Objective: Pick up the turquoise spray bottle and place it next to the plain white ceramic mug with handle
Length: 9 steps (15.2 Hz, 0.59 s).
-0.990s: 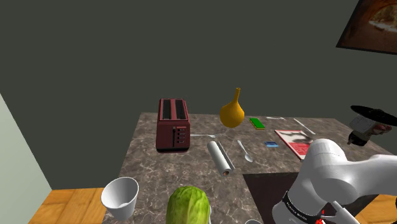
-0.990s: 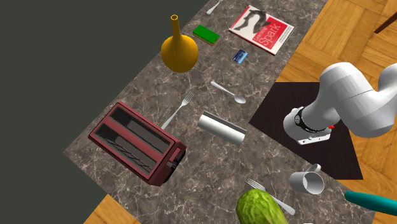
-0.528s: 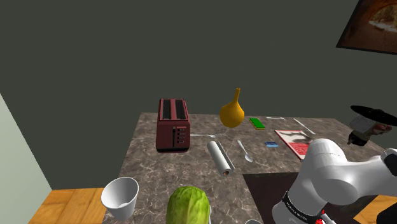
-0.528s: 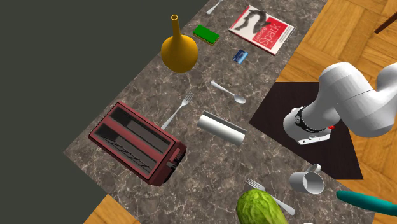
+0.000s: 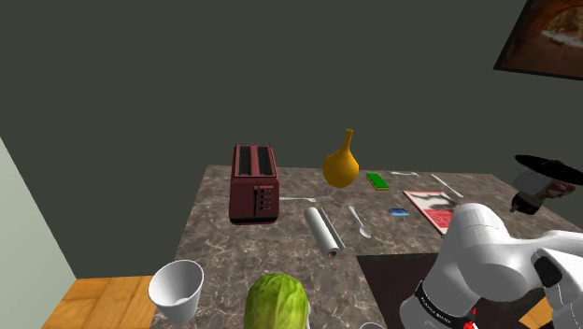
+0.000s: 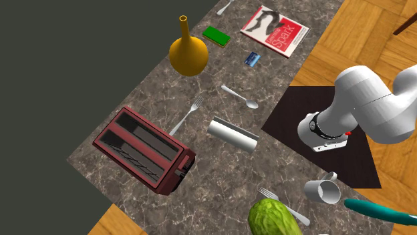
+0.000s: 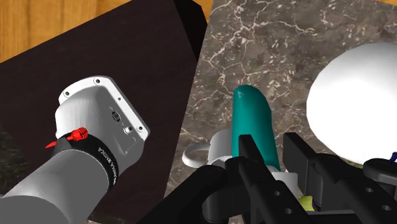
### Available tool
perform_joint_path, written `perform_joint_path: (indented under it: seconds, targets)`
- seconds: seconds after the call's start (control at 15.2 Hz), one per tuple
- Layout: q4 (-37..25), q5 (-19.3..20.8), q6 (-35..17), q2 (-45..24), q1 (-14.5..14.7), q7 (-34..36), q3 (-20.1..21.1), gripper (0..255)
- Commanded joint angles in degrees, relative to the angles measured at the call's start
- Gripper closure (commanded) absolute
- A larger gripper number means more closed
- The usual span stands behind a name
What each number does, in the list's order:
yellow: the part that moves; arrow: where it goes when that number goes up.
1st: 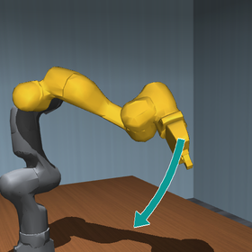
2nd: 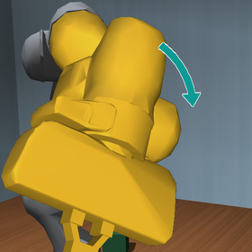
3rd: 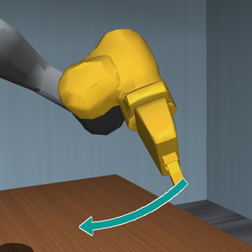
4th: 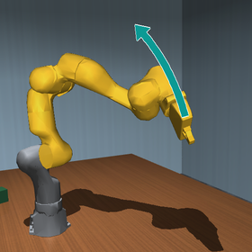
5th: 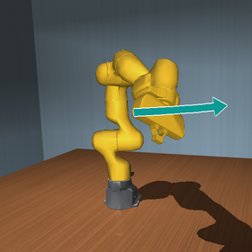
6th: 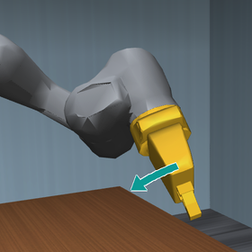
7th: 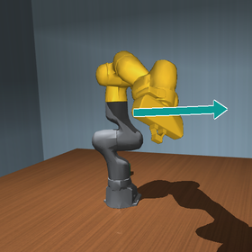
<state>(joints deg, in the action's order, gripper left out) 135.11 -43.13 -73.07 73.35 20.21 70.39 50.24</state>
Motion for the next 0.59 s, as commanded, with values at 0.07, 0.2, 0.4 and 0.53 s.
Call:
perform_joint_path:
  seconds: [0.07, 0.2, 0.4, 0.53]
  targets:
    - [2.11, -1.41, -1.33, 1.00, 0.62, -0.10, 1.43, 255]
    - [3.42, -2.38, -2.20, 1.58, 1.00, -0.16, 2.44, 255]
    - [5.30, -3.88, -3.51, 2.38, 1.56, -0.25, 4.04, 255]
    - [6.50, -4.94, -4.38, 2.87, 1.93, -0.30, 5.16, 255]
